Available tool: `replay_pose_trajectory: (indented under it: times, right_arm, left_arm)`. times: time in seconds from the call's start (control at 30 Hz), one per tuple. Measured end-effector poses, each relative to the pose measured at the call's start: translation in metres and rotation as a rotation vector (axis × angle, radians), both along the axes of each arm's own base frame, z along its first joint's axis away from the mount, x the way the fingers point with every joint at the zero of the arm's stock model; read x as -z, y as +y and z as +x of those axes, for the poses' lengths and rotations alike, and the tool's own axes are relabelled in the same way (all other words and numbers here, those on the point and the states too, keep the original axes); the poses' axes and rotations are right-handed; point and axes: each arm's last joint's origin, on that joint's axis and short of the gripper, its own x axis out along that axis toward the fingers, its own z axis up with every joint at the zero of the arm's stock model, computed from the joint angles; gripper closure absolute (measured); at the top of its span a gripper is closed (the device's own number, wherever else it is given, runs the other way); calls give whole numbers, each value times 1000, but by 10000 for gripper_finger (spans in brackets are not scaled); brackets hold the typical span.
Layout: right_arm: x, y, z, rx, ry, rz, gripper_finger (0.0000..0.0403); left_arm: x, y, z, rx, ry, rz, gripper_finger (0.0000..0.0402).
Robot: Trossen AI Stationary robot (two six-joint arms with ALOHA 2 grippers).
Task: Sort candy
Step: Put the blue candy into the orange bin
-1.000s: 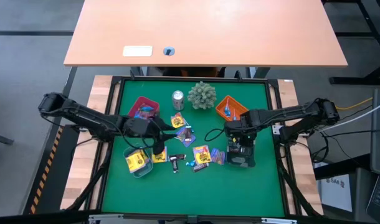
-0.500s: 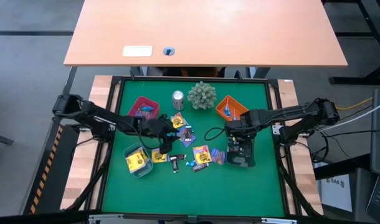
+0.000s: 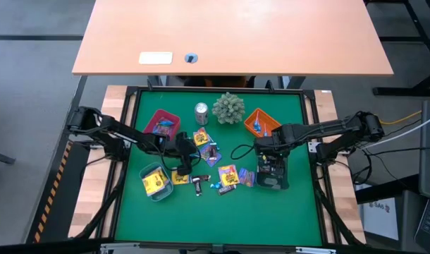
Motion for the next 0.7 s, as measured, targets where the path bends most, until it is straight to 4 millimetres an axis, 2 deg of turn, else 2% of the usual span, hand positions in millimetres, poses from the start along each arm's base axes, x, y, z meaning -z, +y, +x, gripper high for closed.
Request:
replay_pose_trajectory:
  times: [0.7]
  right_arm:
    - [0, 0, 1, 0, -8, 2, 134]
  left_arm:
    - [0, 1, 0, -18, 4, 21, 270]
